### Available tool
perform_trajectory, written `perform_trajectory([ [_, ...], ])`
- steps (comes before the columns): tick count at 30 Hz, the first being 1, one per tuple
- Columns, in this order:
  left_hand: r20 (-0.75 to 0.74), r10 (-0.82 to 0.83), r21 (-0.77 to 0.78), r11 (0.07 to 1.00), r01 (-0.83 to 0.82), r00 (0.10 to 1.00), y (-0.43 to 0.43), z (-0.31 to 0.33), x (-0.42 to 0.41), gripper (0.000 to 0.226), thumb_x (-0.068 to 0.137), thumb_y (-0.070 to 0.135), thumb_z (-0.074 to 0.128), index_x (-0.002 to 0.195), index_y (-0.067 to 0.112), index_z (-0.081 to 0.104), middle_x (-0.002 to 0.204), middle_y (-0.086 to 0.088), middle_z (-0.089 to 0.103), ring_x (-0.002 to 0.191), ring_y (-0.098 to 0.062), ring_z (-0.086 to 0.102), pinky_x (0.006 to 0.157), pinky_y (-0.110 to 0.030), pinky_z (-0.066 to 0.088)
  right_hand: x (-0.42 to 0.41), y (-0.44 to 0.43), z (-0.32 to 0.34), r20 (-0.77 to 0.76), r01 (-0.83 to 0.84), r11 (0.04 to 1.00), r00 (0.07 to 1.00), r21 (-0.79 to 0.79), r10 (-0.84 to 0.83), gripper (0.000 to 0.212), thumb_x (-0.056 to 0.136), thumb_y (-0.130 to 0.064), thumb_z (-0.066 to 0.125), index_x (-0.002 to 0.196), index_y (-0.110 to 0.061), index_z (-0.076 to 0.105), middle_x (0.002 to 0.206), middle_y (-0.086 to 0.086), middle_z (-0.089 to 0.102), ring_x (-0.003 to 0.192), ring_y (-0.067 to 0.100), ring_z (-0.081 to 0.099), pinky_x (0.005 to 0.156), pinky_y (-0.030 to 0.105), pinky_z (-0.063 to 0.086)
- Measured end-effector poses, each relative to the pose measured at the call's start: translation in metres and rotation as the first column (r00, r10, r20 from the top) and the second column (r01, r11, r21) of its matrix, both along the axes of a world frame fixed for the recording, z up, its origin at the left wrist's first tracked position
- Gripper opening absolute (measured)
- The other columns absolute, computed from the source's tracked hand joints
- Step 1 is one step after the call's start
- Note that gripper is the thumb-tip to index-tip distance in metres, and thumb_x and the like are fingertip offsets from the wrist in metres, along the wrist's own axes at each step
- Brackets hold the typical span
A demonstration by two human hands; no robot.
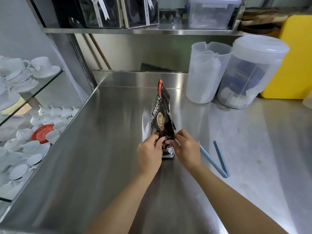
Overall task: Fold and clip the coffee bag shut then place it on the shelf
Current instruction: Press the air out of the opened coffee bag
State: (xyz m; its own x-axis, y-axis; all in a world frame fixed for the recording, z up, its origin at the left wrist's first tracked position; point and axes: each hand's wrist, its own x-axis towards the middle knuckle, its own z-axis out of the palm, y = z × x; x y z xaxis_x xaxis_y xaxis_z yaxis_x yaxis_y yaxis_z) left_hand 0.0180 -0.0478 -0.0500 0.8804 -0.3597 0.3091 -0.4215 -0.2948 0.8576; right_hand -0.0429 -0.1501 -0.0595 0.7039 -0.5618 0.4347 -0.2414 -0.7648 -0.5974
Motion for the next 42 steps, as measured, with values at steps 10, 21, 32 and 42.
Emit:
perform_trajectory([
  [10, -0.049, -0.012, -0.059, 0.998, 0.009, 0.999, -0.003, -0.004, 0.000, 0.020, 0.081, 0.012, 0.065, 0.063, 0.007, 0.057, 0.051, 0.003, 0.056, 0.042, -0.011, 0.034, 0.044, -0.021, 0.033, -0.001, 0.004, -0.007, -0.021, 0.029, 0.998, 0.999, -0.048, -0.030, 0.041, 0.062, -0.026, 0.080, 0.086, 0.002, 0.062, 0.079, 0.015, 0.061, 0.053, 0.032, 0.055, 0.043, 0.029, 0.038],
  [21, -0.072, 0.016, -0.080, 0.997, -0.022, 0.997, 0.001, -0.004, 0.004, 0.028, 0.081, 0.011, 0.064, 0.057, 0.005, 0.050, 0.042, -0.003, 0.038, 0.046, -0.017, 0.026, 0.042, -0.023, 0.025, 0.004, 0.001, -0.006, -0.006, -0.012, 0.994, 1.000, -0.111, 0.012, 0.022, 0.074, -0.014, 0.070, 0.090, 0.000, 0.065, 0.080, 0.014, 0.065, 0.060, 0.030, 0.062, 0.043, 0.032, 0.043],
  [32, -0.030, 0.000, -0.026, 1.000, -0.001, 1.000, -0.002, 0.004, 0.005, 0.027, 0.082, 0.013, 0.063, 0.058, 0.006, 0.052, 0.041, -0.006, 0.042, 0.043, -0.019, 0.030, 0.044, -0.029, 0.031, 0.001, -0.006, -0.004, 0.001, -0.044, 0.986, 0.999, -0.159, 0.045, 0.013, 0.074, -0.008, 0.069, 0.080, 0.003, 0.065, 0.072, 0.018, 0.065, 0.052, 0.033, 0.061, 0.037, 0.034, 0.044],
  [42, 0.453, -0.042, 0.449, 0.874, -0.187, 0.891, -0.009, 0.024, 0.000, 0.030, 0.068, 0.024, 0.076, 0.059, 0.005, 0.055, 0.050, -0.010, 0.059, 0.048, -0.030, 0.057, 0.042, -0.030, 0.041, -0.002, -0.007, 0.008, -0.092, 0.027, 0.993, 0.995, -0.114, -0.038, 0.029, 0.084, -0.027, 0.059, 0.079, 0.001, 0.054, 0.074, 0.018, 0.063, 0.059, 0.037, 0.057, 0.049, 0.036, 0.038],
])
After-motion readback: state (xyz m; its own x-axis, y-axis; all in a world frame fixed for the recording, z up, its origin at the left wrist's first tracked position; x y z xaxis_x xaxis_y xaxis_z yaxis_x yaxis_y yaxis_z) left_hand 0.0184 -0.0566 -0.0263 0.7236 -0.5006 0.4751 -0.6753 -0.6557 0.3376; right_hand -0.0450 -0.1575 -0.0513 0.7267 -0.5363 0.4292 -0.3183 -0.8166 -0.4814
